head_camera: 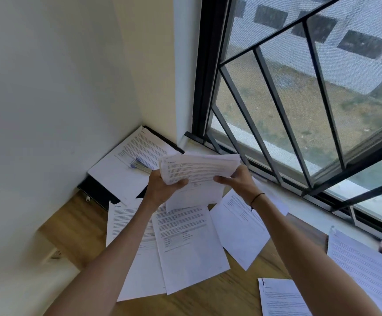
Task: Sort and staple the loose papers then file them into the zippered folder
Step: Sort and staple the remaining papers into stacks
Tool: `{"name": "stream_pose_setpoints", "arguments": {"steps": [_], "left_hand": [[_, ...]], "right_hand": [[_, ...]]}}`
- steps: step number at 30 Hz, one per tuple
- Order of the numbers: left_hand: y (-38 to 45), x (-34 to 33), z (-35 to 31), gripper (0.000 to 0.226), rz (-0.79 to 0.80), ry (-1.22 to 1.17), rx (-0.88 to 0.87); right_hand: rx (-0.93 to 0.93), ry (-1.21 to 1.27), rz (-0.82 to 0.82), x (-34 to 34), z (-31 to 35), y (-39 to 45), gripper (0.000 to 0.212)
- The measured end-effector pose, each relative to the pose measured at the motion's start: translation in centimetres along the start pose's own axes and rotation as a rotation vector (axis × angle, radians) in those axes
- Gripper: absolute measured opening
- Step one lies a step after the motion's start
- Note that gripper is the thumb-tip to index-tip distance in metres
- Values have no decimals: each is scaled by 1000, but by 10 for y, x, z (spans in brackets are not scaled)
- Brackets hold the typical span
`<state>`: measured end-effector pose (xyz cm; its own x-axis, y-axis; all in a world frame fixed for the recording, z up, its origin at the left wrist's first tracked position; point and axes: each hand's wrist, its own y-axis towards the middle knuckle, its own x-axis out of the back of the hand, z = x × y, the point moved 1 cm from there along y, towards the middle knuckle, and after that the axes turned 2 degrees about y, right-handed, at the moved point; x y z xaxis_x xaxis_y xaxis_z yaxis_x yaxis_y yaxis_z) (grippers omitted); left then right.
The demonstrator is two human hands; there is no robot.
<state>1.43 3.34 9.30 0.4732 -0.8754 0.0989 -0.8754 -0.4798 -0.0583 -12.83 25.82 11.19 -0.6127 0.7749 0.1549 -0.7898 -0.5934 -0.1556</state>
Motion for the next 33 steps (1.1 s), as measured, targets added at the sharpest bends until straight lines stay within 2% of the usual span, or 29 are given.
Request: {"name": "stream_pose_setpoints", "arguments": {"steps": [2, 4, 7, 11, 15, 20, 24, 29, 33], "left_hand": [[0, 0, -1, 44, 36, 18, -25], [1, -1, -2, 43, 40, 2, -31], [2, -4, -4, 33, -27, -27, -18], [-3, -10, -3, 26, -89, -58, 21], [-15, -15, 11, 41, -31, 14, 23], [-16, -15, 10, 45, -38, 12, 2], [-18, -20, 14, 32, 8, 36, 49], [-21, -25, 7, 26, -67, 51, 42], [-22, -24, 23, 13, 4, 106, 93]], "right_hand": [[20, -54, 60, -6, 3, 0, 41], [46, -92, 42, -11, 5, 3, 37], [86, -49, -16, -15, 13, 4, 28], [113, 23, -48, -21, 11, 0, 27], [27, 18, -48, -29, -16, -5, 23], [22, 27, -79, -33, -30, -6, 17], [-13, 4, -52, -36, -39, -4, 20], [37, 9, -99, -40, -38, 0, 20], [-2, -31, -56, -45, -47, -1, 16]]}}
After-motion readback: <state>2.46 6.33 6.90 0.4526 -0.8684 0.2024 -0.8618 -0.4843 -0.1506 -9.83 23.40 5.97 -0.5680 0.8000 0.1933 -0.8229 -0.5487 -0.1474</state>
